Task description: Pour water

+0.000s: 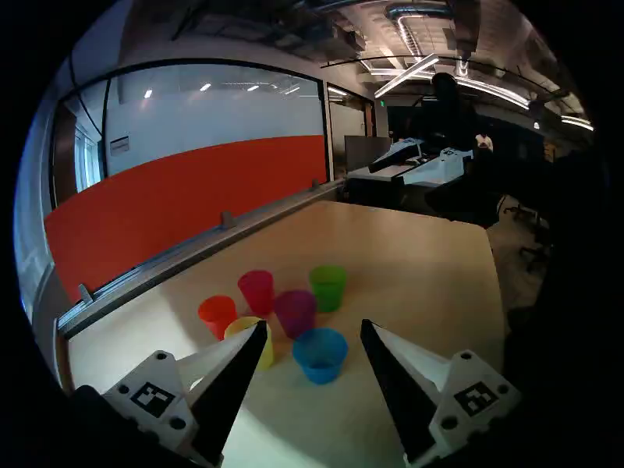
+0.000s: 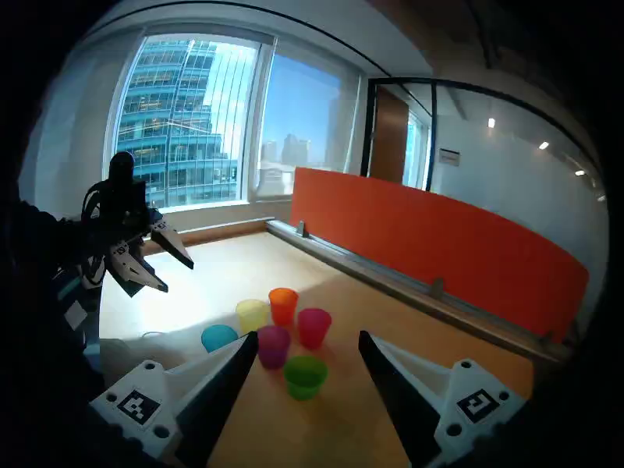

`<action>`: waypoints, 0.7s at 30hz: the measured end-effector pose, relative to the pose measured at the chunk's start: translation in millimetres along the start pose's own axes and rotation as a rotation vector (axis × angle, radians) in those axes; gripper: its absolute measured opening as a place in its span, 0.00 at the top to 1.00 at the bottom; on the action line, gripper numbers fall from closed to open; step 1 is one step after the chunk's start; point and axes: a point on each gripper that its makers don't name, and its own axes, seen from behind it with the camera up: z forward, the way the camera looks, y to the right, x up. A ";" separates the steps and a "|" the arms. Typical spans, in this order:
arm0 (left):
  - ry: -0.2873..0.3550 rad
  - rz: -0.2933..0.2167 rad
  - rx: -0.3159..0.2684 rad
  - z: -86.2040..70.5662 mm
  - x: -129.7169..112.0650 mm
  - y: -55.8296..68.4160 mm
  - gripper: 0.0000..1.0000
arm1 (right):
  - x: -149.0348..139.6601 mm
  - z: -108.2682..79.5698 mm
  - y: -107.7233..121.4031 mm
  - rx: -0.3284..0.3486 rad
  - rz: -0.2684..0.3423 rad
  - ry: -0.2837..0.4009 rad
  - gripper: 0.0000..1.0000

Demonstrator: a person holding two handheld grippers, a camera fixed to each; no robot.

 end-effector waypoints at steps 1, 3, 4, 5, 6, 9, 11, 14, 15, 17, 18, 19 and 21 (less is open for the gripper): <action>-0.007 -0.001 -0.005 1.5 -3.2 1.3 0.11 | -2.1 1.2 0.6 0.001 -0.001 -0.003 0.00; -0.022 -0.004 -0.015 5.0 -10.1 4.1 0.11 | -5.9 3.7 1.9 0.003 -0.002 -0.009 0.01; -0.029 -0.006 -0.020 6.9 -13.5 5.4 0.11 | -7.3 4.8 2.6 0.003 -0.003 -0.011 0.01; -0.037 -0.007 -0.024 8.7 -17.0 6.8 0.11 | -8.7 5.9 3.3 0.003 -0.004 -0.013 0.01; -0.045 -0.006 -0.027 10.7 -21.2 7.9 0.11 | -10.5 7.1 3.8 0.004 -0.005 -0.014 0.01; -0.071 -0.002 -0.035 16.3 -33.6 10.9 0.11 | -15.4 10.6 5.0 0.007 -0.010 -0.020 0.01; -0.091 0.002 -0.039 19.9 -42.2 12.5 0.11 | -18.2 13.1 5.5 0.010 -0.013 -0.025 0.01; -0.121 0.007 -0.046 25.7 -55.1 14.7 0.11 | -23.9 17.3 5.8 0.013 -0.017 -0.034 0.00; -0.130 0.007 -0.049 28.0 -59.1 15.3 0.11 | -25.5 18.7 5.9 0.015 -0.018 -0.037 0.00; -0.147 0.008 -0.053 32.1 -65.9 16.1 0.11 | -28.2 21.3 6.0 0.017 -0.019 -0.041 0.01; -0.156 0.008 -0.053 34.5 -69.6 15.8 0.11 | -29.7 22.7 6.2 0.019 -0.018 -0.043 0.01; -0.165 0.008 -0.054 36.6 -72.8 15.5 0.11 | -31.0 24.0 6.3 0.021 -0.018 -0.046 0.01; -0.185 0.007 -0.053 41.2 -79.8 14.0 0.11 | -33.6 26.5 6.7 0.025 -0.017 -0.051 0.00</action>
